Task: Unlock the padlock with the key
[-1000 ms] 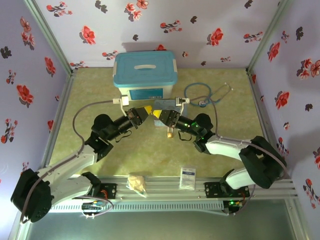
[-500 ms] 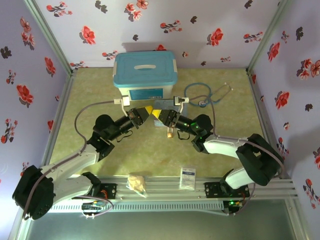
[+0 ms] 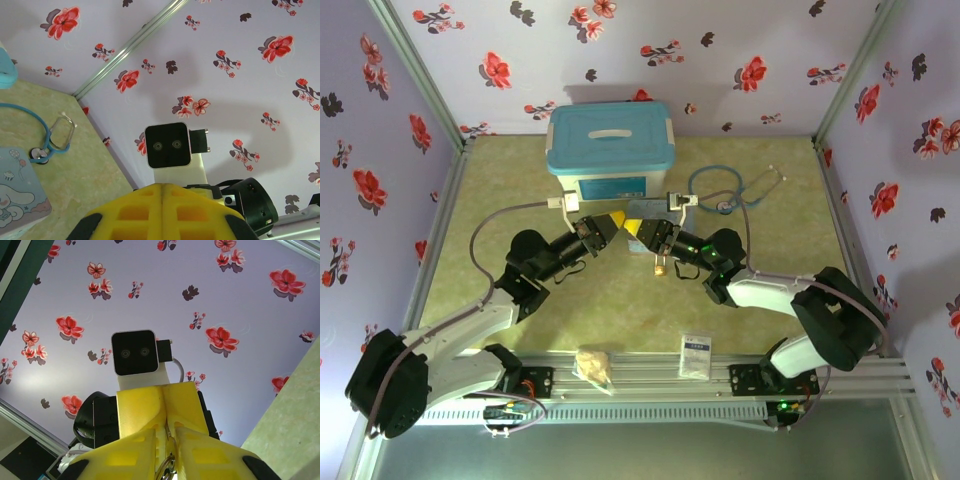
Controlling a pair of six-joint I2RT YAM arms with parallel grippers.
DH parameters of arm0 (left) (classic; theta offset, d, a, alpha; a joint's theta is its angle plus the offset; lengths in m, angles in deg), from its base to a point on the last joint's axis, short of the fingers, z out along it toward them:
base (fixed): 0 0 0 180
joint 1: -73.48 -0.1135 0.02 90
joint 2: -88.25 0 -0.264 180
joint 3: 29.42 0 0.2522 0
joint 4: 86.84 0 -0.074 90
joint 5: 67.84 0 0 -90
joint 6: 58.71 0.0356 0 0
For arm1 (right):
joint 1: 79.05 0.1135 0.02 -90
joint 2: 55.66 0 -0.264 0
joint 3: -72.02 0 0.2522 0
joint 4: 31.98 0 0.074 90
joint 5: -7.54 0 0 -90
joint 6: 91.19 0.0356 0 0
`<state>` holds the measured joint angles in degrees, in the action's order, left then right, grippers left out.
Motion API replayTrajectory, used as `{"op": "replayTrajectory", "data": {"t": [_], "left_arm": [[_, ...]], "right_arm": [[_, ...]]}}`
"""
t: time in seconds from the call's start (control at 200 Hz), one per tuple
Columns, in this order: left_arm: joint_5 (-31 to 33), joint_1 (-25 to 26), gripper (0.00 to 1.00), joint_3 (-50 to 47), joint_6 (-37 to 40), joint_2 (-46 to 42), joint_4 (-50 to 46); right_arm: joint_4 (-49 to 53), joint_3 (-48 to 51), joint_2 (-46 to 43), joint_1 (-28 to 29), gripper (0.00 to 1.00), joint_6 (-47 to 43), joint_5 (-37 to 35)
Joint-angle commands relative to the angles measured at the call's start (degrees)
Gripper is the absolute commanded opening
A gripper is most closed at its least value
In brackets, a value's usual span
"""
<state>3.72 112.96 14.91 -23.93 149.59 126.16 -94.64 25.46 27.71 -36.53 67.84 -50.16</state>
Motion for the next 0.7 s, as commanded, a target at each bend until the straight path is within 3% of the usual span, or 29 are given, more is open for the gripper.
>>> {"op": "replayTrajectory", "data": {"t": [0.0,0.245,0.59,0.695], "left_arm": [[1.13,0.08,0.00,-0.66,-0.04,0.75,1.50],[1.73,0.07,0.00,-0.60,-0.07,0.53,1.31],[1.61,-0.02,0.00,-0.36,-0.31,0.20,0.47],[1.66,-0.06,0.01,-0.42,-0.50,0.38,0.40]], "right_arm": [[-2.94,0.19,-0.22,0.54,0.16,-0.81,0.11],[-2.94,0.90,-0.41,0.54,0.18,-1.01,-0.30],[-2.94,1.48,-0.97,0.52,0.00,-1.78,-1.46],[-2.65,2.66,-1.83,0.43,0.00,-2.71,-2.73]]}}
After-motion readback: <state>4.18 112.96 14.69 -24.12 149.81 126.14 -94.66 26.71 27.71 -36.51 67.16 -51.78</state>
